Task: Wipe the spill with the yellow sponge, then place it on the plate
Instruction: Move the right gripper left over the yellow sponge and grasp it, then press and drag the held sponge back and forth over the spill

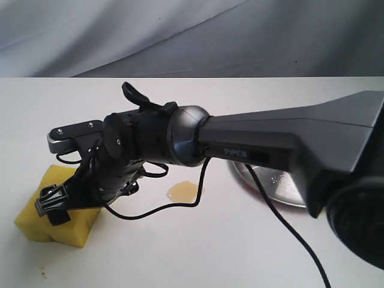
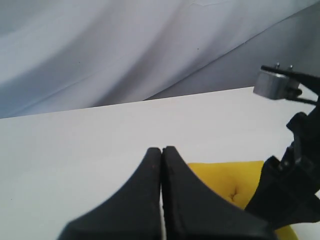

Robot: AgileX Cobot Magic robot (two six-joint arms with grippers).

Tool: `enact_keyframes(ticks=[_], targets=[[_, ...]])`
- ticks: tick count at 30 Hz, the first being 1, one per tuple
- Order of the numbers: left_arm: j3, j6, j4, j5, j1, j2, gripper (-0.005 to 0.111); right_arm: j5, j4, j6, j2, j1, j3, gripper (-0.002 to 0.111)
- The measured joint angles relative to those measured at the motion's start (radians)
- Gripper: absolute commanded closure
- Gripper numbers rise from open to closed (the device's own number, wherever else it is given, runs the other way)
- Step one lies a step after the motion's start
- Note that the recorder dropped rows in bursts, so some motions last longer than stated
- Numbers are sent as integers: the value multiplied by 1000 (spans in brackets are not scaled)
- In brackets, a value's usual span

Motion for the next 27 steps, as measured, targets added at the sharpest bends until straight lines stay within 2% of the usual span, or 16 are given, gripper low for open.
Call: enact_keyframes(ticks=[2,5,8,9,12,20,27], targets=[[0,0,0,0,0,0,107,-19,-2,20,30,0,0,20],[0,0,0,0,0,0,107,-41,6,71,53,0,-4,34],[0,0,0,0,0,0,107,-50,16,114,62,0,-10,63],[0,0,0,0,0,0,107,-53,19,124,62,0,-10,77],[0,0,0,0,0,0,107,-60,23,142,62,0,-11,108],[0,0,0,0,0,0,107,-37,-20,102,49,0,-11,108],[0,0,0,0,0,0,107,52,-264,99,-83,0,27,108]])
